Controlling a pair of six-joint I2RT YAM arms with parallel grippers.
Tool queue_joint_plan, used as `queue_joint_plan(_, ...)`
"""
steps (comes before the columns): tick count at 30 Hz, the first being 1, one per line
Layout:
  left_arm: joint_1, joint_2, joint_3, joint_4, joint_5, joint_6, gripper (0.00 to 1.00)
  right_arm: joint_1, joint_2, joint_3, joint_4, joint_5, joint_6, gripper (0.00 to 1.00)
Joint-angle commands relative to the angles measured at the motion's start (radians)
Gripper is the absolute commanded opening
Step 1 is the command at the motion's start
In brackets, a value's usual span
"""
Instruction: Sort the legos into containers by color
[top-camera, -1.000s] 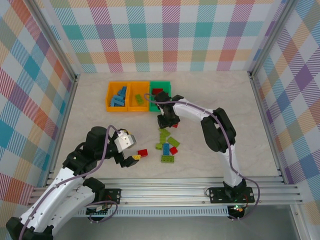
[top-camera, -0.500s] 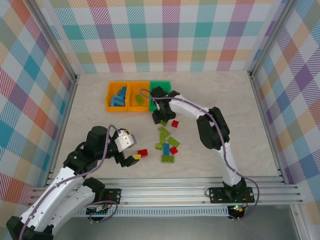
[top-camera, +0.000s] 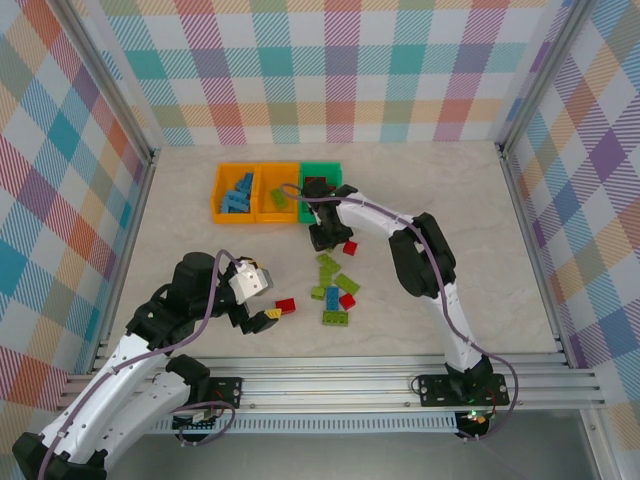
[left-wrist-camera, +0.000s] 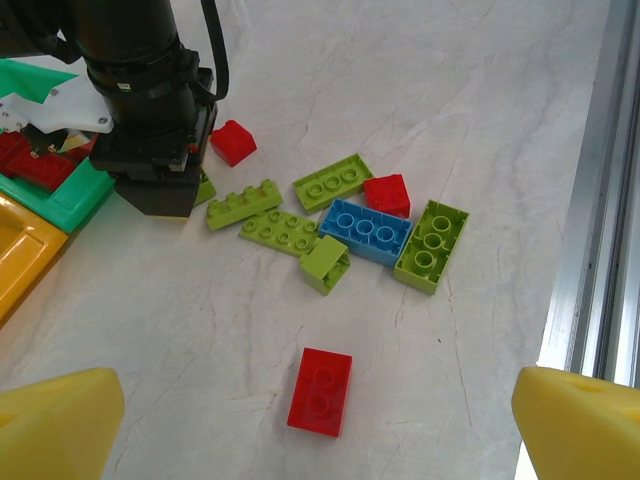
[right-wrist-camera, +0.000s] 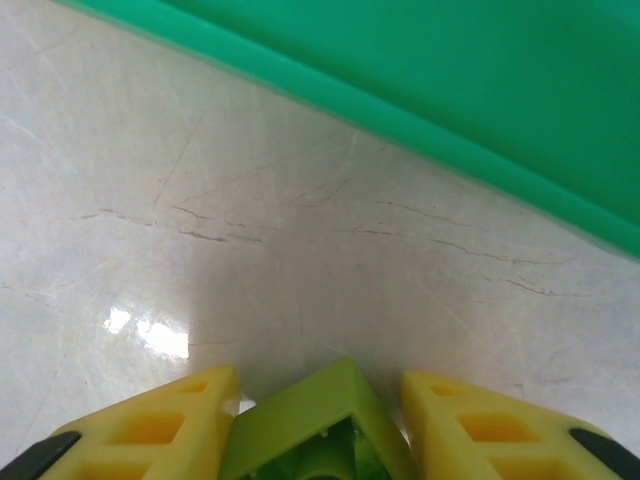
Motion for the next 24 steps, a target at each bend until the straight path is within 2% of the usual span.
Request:
queue_joint_plan(1,0.002,-0.007,-0.007,0.021,-0.009,0.017,1.00,0.000,-0.024,-0.013,-0.026,-0.011,0.012,0.37)
queue_joint_plan(6,0.002,-0.008,-0.009,0.026,-0.061,0.013,1.00,0.000,-0.081,0.008,-0.016,-0.029,0.024,0.28)
queue_joint_plan(12,0.011,-0.024,-0.017,0.048,-0.123,0.003,1.00,0.000,-0.172,0.027,0.081,-0.101,0.063,0.29)
queue_joint_plan(15,0.016,-0.033,-0.024,0.068,-0.154,-0.010,1.00,-0.003,-0.175,0.080,0.139,-0.100,0.090,0.29)
queue_joint_plan(19,0.021,-0.045,-0.035,0.085,-0.182,-0.015,1.00,-0.013,-0.114,0.209,0.189,-0.049,0.101,0.29)
queue_joint_plan(24,0.024,-0.059,-0.040,0.083,-0.197,-0.014,1.00,-0.020,0.046,0.448,0.138,-0.028,0.082,0.28)
